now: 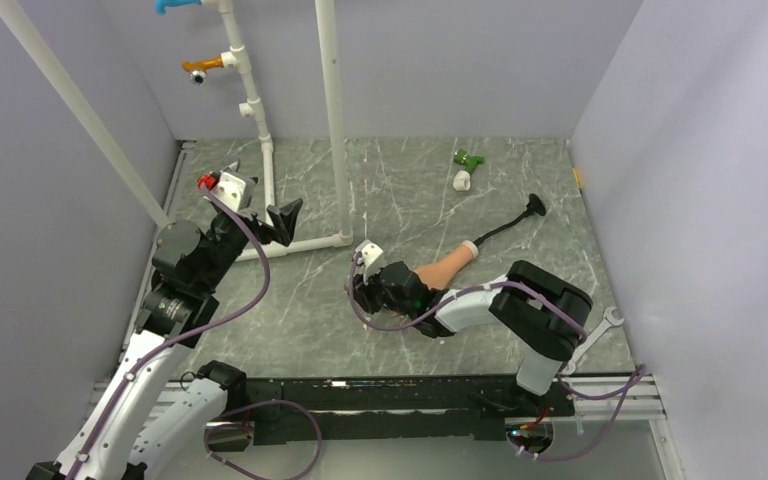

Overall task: Paint the nails
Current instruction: Place the nail polish bottle at the center of the board, then reset both arms

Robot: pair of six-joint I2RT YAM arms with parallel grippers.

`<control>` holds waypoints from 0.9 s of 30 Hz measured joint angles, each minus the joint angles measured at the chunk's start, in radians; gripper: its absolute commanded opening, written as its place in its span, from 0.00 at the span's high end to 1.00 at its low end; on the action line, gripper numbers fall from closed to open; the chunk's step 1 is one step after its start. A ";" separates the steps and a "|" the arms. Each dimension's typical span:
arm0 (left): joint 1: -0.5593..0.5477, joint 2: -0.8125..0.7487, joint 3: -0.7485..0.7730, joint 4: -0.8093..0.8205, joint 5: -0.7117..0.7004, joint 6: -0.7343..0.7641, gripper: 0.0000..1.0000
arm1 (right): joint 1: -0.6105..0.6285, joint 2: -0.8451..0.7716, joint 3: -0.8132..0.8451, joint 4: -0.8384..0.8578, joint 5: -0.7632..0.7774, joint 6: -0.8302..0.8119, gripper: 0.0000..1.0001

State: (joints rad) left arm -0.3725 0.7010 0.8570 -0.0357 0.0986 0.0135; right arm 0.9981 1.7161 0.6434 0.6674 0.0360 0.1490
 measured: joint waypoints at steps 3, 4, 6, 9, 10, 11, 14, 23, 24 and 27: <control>0.000 -0.003 0.000 0.000 0.000 0.002 0.00 | 0.011 0.032 0.000 0.015 0.018 -0.007 0.84; 0.000 -0.004 0.000 0.000 0.000 0.002 0.01 | 0.016 0.046 0.000 0.021 0.024 -0.010 0.84; 0.000 -0.007 0.000 0.000 0.001 0.002 0.01 | 0.026 0.079 -0.003 0.049 0.039 -0.013 0.84; 0.000 -0.013 -0.001 0.000 0.001 0.002 0.01 | 0.036 0.100 -0.005 0.095 0.063 -0.018 0.62; 0.000 -0.015 -0.001 0.000 0.001 0.002 0.01 | 0.039 0.100 -0.006 0.098 0.069 -0.018 0.50; 0.000 -0.017 -0.001 0.000 0.001 0.002 0.01 | 0.042 0.100 -0.008 0.101 0.075 -0.021 0.38; 0.000 -0.019 -0.002 0.000 0.001 0.002 0.00 | 0.050 0.100 -0.012 0.097 0.097 -0.026 0.09; 0.000 -0.019 -0.002 0.000 0.001 0.003 0.01 | 0.084 -0.004 -0.012 -0.026 0.156 -0.032 0.00; 0.000 -0.019 -0.002 0.000 0.001 0.003 0.01 | 0.090 -0.028 -0.012 -0.050 0.167 -0.032 0.00; 0.000 -0.019 -0.002 0.000 0.001 0.003 0.01 | 0.107 -0.106 -0.002 -0.130 0.200 -0.021 0.00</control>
State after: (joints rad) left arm -0.3725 0.6823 0.8547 -0.0357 0.0994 0.0162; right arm 1.1049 1.6100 0.6415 0.5373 0.2359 0.1284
